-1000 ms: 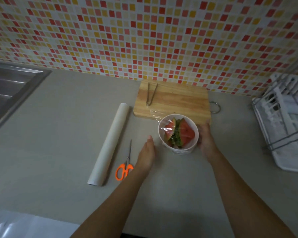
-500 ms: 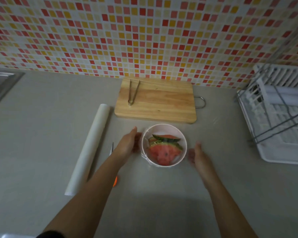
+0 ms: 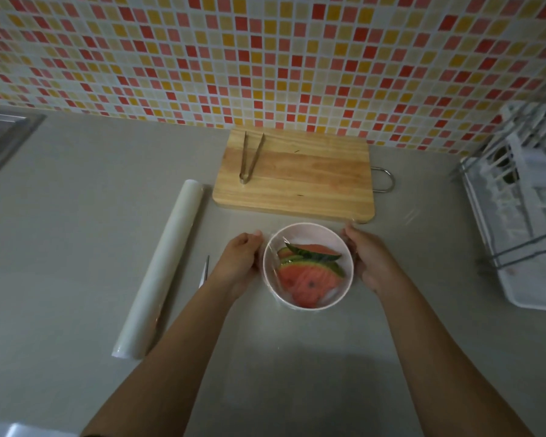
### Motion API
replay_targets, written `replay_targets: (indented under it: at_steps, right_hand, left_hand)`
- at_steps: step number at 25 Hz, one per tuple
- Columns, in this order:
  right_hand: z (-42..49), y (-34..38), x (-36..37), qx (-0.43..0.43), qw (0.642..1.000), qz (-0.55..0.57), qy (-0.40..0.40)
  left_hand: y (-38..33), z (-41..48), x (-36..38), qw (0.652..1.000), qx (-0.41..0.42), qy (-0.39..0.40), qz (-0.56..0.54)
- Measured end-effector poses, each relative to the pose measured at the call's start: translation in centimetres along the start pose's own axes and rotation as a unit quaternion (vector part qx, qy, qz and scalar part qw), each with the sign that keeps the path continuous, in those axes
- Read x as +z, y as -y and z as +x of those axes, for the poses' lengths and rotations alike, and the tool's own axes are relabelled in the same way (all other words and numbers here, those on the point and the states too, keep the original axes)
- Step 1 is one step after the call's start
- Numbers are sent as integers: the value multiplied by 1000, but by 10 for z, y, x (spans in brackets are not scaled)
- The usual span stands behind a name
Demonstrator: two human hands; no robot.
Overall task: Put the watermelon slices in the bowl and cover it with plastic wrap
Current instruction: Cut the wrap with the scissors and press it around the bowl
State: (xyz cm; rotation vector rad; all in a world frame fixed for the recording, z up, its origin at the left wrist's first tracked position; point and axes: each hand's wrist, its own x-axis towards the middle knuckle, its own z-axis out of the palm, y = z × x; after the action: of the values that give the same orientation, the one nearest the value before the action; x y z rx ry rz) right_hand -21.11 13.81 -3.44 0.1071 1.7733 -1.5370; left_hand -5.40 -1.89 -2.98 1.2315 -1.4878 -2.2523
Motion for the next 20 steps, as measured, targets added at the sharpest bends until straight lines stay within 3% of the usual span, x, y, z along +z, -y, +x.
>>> replay_targets:
  at_steps: [4, 6, 9, 12, 16, 20]
  right_hand:
    - [0, 2, -5, -9, 1000, 14, 11]
    - [0, 9, -9, 18, 999, 9, 42]
    - [-2, 20, -9, 33, 991, -74, 109]
    - [2, 18, -6, -45, 990, -111, 70]
    - [8, 16, 0, -52, 998, -12, 24]
    - [9, 16, 7, -22, 999, -9, 31]
  left_hand:
    - [11, 5, -13, 975, 19, -198, 99]
    - [3, 4, -13, 948, 69, -247, 189]
    - [-17, 9, -3, 946, 116, -112, 281]
    - [-24, 18, -2, 935, 84, 14, 344]
    - [-22, 25, 1, 960, 131, -21, 245]
    - [-22, 25, -5, 955, 121, -52, 267]
